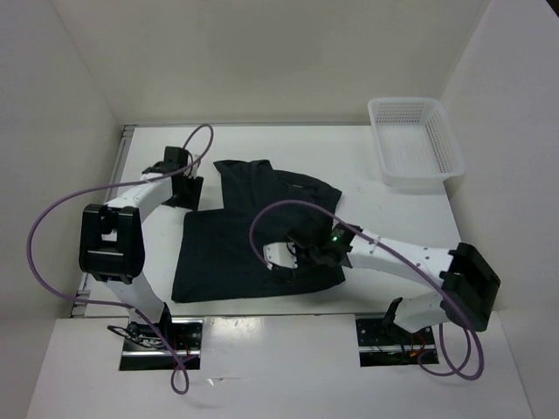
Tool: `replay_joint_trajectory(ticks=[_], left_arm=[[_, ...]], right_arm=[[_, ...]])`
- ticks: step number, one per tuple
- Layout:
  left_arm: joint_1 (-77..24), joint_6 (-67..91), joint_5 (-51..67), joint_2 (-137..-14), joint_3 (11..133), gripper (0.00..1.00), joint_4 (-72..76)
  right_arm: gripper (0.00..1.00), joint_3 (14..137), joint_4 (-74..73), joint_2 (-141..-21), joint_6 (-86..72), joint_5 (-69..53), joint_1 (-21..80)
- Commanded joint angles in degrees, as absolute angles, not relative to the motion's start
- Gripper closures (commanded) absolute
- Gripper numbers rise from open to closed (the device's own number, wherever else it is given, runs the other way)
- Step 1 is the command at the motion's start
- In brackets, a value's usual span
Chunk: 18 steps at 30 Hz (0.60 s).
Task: Fold and stack the shorts
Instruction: Flatten the shorts out
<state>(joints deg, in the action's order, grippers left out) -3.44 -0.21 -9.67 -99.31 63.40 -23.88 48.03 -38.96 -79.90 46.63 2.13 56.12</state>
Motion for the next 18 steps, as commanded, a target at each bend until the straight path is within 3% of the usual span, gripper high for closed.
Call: replay_joint_trajectory(ticks=[1,3,5,7,15,18], left_arm=[[-4.39,0.00,-3.00,-95.19,75.45,0.29,-29.70],[-5.10,0.00,0.87,-96.93,80.48,0.17,-31.02],[-5.62,0.00,4.81,-100.78,86.27,0.13,-31.03],[-5.62,0.00,6.76,-104.22,89.11,0.13,-31.03],[-6.76,0.00,11.43,-120.84,105.72,0.12,-29.88],[-7.46,0.00,12.04,-126.37,112.22,0.12,-29.36]], right_arm=[[0.17,57.55,-37.01,-71.91,37.19,0.53,56.51],[0.07,58.10,-33.69,-67.96,33.51,0.61,56.51],[0.07,58.71,-31.21,-67.24,31.65,1.75,55.12],[0.07,60.11,-28.06,-69.60,30.23,1.24,51.96],[0.10,76.35,-26.02,-94.81,19.00,-13.69,20.17],[0.13,79.53,-24.53,-101.15,16.62,-14.41,15.22]])
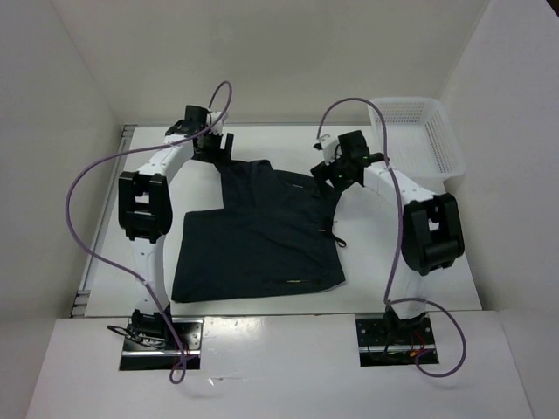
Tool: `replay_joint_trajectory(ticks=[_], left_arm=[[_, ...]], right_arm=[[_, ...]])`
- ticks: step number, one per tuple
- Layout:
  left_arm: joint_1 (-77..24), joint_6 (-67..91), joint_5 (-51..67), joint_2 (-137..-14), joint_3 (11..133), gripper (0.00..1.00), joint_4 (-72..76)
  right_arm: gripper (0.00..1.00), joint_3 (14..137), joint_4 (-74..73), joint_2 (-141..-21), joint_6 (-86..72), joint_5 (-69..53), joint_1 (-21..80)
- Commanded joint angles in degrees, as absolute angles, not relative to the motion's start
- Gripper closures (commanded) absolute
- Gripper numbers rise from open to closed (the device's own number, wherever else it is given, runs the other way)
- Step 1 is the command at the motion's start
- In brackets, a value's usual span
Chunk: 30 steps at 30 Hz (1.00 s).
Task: Fold and stack the shorts
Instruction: Flatten the shorts out
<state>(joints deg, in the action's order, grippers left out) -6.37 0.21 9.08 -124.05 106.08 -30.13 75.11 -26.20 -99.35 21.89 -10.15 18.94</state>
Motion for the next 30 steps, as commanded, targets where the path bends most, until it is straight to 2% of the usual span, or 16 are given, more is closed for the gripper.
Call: replay_joint_trajectory(ticks=[1,5,8,12,13,16,17,19,20,21,23,24,28,30], left_arm=[[-7.47,0.00,12.56,-128.65,113.45,0.12,-29.36],[-9.22,0.00,11.08,-132.09,115.14,0.12,-29.88],[-9.23,0.00,9.76,-132.63,111.90,0.17,-30.41],[-9.23,0.00,8.35,-132.63,107.94,0.33,-30.41],[-8.62,0.00,8.35,-132.02,107.93,0.43,-30.41],[-8.61,0.00,7.83,-129.82,105.04,0.55,-30.94],[-8.00,0.00,6.78,-129.21,104.07,0.68,-30.94],[-7.48,0.00,5.63,-127.37,101.01,0.85,-30.94],[-6.95,0.00,4.58,-126.83,100.12,1.00,-30.94],[-6.94,0.00,4.57,-125.61,99.50,1.00,-31.55],[-5.54,0.00,4.57,-123.85,98.96,1.00,-32.69],[-4.75,0.00,4.57,-121.23,98.96,1.00,-33.74],[-4.13,0.00,3.17,-112.17,95.90,1.00,-37.52],[-4.13,0.00,1.51,-107.00,91.52,0.95,-39.28]], right_arm=[[0.14,80.41,-24.52,-104.03,16.09,-13.72,14.68],[0.14,84.46,-25.92,-110.63,13.63,-12.31,13.36],[0.14,84.46,-25.93,-112.41,13.62,-12.30,13.36],[0.14,83.94,-25.93,-114.25,12.83,-12.30,13.36],[0.16,83.94,-26.45,-114.26,12.83,-12.30,13.36],[0.19,82.80,-26.46,-114.87,12.83,-12.30,13.36],[0.19,82.79,-26.46,-115.57,12.83,-12.30,13.36],[0.27,82.09,-25.14,-116.19,12.22,-11.61,13.36],[0.31,82.09,-25.14,-116.80,12.22,-11.08,13.36],[0.42,82.09,-24.61,-117.33,12.22,-11.07,13.36],[0.55,82.09,-24.61,-117.33,12.22,-10.55,13.36],[0.66,82.79,-24.61,-117.33,12.22,-9.94,13.36],[0.84,83.85,-24.08,-116.64,12.22,-8.09,13.36],[0.86,85.07,-23.55,-116.63,12.83,-8.09,13.88]])
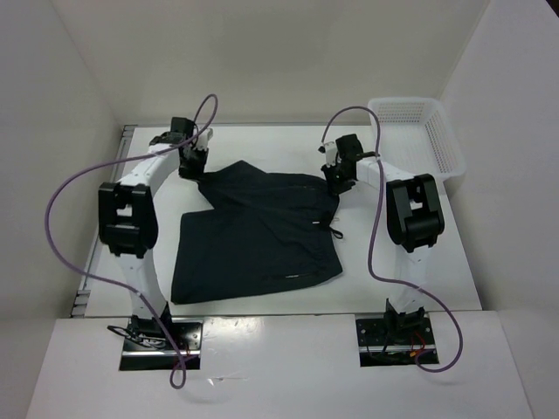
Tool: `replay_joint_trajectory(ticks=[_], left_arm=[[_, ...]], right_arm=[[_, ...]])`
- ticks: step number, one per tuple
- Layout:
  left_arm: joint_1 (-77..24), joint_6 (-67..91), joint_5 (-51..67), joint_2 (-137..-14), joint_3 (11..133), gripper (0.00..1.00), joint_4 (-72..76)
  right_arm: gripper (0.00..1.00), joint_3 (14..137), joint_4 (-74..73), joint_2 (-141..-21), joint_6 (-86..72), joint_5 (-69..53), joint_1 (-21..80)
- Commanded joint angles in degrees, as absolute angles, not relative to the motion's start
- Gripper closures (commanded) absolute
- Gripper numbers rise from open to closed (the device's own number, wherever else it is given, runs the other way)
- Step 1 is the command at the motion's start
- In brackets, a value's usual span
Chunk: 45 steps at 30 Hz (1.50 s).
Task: Fold and stack the shorts
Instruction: Flatten the shorts out
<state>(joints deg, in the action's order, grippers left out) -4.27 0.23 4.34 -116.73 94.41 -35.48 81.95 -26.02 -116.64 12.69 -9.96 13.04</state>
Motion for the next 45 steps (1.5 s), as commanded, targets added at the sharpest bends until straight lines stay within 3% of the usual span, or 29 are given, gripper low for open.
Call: replay_joint_trajectory(ticks=[1,5,6,10,15,23,31,32,36,37,39,45], left_arm=[[-4.13,0.00,1.49,-105.57,85.32,0.92,-39.81],[-4.13,0.00,0.18,-100.21,71.47,0.69,-40.96],[-4.13,0.00,0.87,-100.20,70.24,0.53,-41.74],[-4.13,0.00,3.07,-99.67,72.85,0.30,-43.51],[-3.08,0.00,8.16,-102.64,88.74,0.19,-40.78],[-3.08,0.00,11.16,-125.14,110.54,0.19,-40.96],[-5.44,0.00,7.92,-132.53,110.05,0.19,-42.19],[-5.45,0.00,7.91,-132.54,110.04,0.21,-42.71],[-5.98,0.00,8.34,-133.07,107.85,0.57,-44.55],[-5.98,0.00,9.39,-133.07,107.84,0.81,-45.26],[-5.98,0.00,12.81,-133.07,108.62,1.00,-47.45],[-4.58,0.00,17.23,-129.30,116.00,1.00,-51.77]], right_arm=[[0.86,85.60,-24.25,-116.02,13.53,-8.96,13.89],[0.87,86.92,-24.87,-114.79,16.78,-9.05,18.18],[0.87,86.92,-24.87,-114.79,17.40,-8.53,20.37],[0.88,86.92,-24.87,-113.65,19.07,-7.56,23.46],[0.90,85.08,-24.87,-112.50,20.91,-5.71,24.17],[0.92,84.55,-24.87,-112.50,22.76,-4.31,24.70],[0.93,84.55,-24.87,-112.50,23.91,-3.16,24.70],[0.93,84.55,-24.87,-112.50,23.91,-3.16,24.70],[0.94,85.16,-24.87,-112.50,23.91,-3.16,24.70],[0.96,85.17,-24.87,-112.50,23.91,-2.38,24.70],[0.96,86.65,-24.35,-112.50,23.91,-1.85,24.70],[0.99,90.34,-23.20,-113.03,23.38,3.16,24.70]])
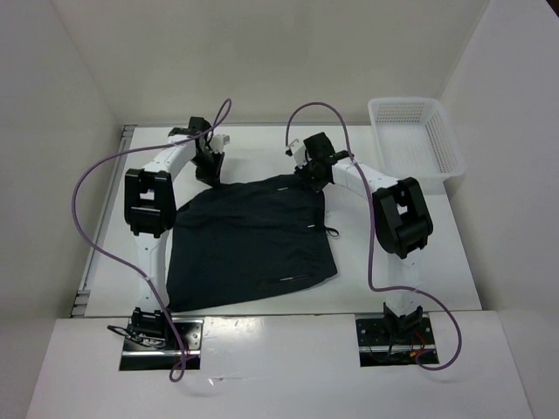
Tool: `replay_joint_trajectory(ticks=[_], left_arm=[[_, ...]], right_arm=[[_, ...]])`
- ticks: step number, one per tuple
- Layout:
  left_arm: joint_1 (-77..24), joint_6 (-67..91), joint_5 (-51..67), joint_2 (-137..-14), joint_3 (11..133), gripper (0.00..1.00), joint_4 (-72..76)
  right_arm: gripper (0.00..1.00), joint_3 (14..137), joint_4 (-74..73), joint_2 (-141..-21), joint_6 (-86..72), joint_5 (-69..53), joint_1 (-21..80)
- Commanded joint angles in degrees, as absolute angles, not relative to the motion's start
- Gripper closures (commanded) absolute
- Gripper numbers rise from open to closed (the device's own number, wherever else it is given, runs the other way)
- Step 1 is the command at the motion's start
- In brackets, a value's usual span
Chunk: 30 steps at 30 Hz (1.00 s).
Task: Fold and stack the shorts
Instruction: Flatten the shorts out
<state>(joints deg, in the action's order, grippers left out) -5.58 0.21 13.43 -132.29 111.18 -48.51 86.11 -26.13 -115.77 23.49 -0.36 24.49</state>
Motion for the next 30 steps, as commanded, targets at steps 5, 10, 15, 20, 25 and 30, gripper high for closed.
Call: replay_joint_trajectory(ticks=[5,10,15,20,25,30], left_arm=[[-2.20,0.00,7.86,-122.55,122.96,1.00,-46.86],[-4.83,0.00,-1.13,-111.72,111.06,1.00,-34.72],[-10.10,0.00,-3.68,-101.18,86.97,0.89,-37.17],[-12.92,0.00,-2.91,-92.91,68.75,0.55,-42.18],[-12.39,0.00,1.13,-88.43,65.29,0.37,-47.19],[-9.07,0.00,2.21,-84.55,73.90,0.32,-40.99]], right_arm=[[0.99,92.10,-22.68,-111.72,23.38,5.62,24.70],[0.99,91.50,-22.68,-109.42,25.22,6.15,24.70],[1.00,86.41,-24.79,-106.27,28.03,1.85,26.71],[1.00,80.17,-24.62,-103.89,31.20,1.85,31.45],[1.00,77.78,-23.91,-103.18,31.73,2.64,32.08],[1.00,77.78,-23.91,-103.18,31.73,2.64,32.08]])
